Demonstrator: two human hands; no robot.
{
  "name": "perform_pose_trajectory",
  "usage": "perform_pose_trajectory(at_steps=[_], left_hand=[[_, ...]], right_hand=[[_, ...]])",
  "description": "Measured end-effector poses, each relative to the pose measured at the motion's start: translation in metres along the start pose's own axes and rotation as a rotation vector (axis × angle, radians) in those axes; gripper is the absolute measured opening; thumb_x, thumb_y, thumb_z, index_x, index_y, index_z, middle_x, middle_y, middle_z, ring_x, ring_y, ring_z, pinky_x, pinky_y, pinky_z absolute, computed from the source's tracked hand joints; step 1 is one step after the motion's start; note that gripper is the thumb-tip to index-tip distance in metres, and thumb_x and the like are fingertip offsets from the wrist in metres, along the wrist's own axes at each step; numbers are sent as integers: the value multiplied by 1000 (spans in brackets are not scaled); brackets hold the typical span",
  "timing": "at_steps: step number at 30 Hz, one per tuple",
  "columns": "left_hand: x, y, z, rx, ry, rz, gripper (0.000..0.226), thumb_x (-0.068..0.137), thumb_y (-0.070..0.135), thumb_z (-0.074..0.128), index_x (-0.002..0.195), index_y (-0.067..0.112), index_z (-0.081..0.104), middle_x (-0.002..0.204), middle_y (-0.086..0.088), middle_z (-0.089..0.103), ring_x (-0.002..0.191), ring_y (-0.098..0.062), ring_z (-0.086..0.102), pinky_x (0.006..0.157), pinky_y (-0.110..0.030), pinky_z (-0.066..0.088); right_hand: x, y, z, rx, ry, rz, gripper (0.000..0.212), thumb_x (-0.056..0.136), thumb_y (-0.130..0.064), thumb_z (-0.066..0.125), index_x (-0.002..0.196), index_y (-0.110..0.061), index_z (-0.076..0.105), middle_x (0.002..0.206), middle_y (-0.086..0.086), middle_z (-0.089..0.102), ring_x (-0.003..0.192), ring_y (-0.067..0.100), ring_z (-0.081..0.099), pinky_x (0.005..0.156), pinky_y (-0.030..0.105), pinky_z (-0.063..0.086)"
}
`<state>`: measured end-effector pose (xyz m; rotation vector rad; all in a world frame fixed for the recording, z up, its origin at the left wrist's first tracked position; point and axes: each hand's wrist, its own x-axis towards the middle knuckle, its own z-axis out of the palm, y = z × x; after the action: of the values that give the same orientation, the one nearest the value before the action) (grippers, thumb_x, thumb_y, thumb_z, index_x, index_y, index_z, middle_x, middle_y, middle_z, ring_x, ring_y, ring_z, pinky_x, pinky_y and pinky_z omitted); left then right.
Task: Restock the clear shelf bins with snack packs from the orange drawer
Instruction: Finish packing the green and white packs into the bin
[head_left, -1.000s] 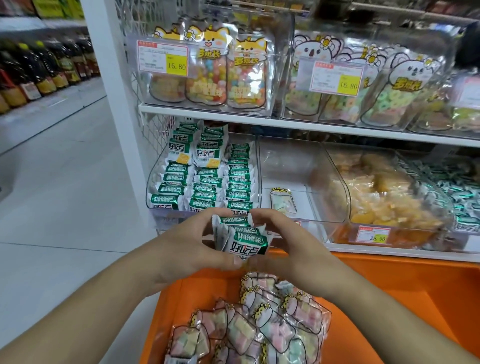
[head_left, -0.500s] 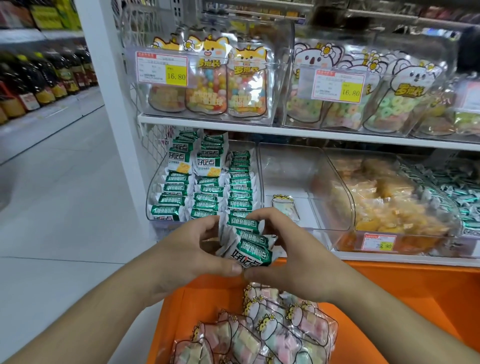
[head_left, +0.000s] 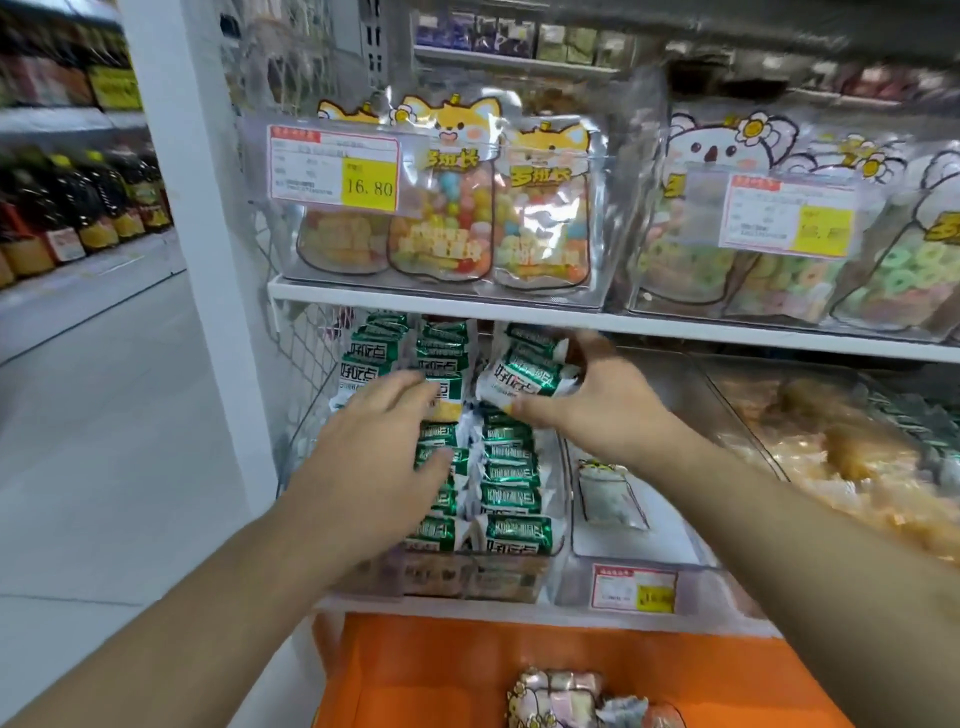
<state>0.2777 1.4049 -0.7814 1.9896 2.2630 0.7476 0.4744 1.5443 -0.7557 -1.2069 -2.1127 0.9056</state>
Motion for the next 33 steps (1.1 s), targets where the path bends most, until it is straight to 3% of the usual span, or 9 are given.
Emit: perform_pose_trajectory(at_steps=[3,5,8,12,16,18,21,25,33], left_hand=[[15,-7,9,55,-3,-17,66,105,47,51,163,32,23,170,11,19,157,-13,14,127,-38,15],[19,-10,14,65,21,-2,66,103,44,54,162,34,25,167,13,22,154,-12,18,126,-36,18],[25,-14,19,64,73,14,59,102,39,56,156,33,34,158,15,33,146,-10,25,123,-34,24],[27,-15,21,75,97,17,55,101,37,56,153,31,38,154,15,36,143,-11,27,122,-35,26],[26,-16,21,81,96,26,56,100,34,56,153,30,39,153,14,37,143,-12,27,121,-36,27],[26,-16,21,85,93,25,57,99,32,56,154,30,38,152,15,37,143,-11,26,122,-36,26],[25,-16,22,91,88,29,60,98,29,56,154,30,36,152,15,36,143,-11,25,122,-35,25],[25,-17,21,86,85,28,61,97,27,58,154,30,36,152,15,36,142,-11,25,122,-37,25],[26,-16,22,83,90,25,63,96,27,58,155,30,36,152,14,36,142,-12,25,123,-37,26]], right_hand=[[44,8,2,-98,-54,42,57,73,-46,94,113,-19,64,101,-9,73,91,4,70,81,13,57],[60,12,2,-127,-53,40,56,71,-42,95,118,-26,70,105,-12,76,95,5,71,89,24,58],[75,20,1,-158,-84,17,50,76,-28,94,116,-25,64,100,-13,69,74,-8,62,59,8,49],[86,25,7,-232,-94,-17,70,70,-41,96,128,-28,58,113,-8,65,88,0,65,73,21,55],[91,26,9,-249,-99,-47,63,80,-25,92,131,-25,56,107,-18,59,83,-3,58,59,6,46],[95,27,12,-274,-98,-63,68,80,-28,92,137,-26,54,116,-16,60,102,5,60,76,9,48],[99,27,14,-332,-90,-68,87,74,-39,94,148,-26,51,137,-13,59,126,12,55,104,29,46],[101,26,14,-355,-110,-68,86,70,-47,95,144,-29,56,137,-10,65,125,14,60,110,39,49],[88,30,13,-232,-18,-79,78,84,-44,86,153,-35,49,152,-10,53,135,16,53,113,35,43]])
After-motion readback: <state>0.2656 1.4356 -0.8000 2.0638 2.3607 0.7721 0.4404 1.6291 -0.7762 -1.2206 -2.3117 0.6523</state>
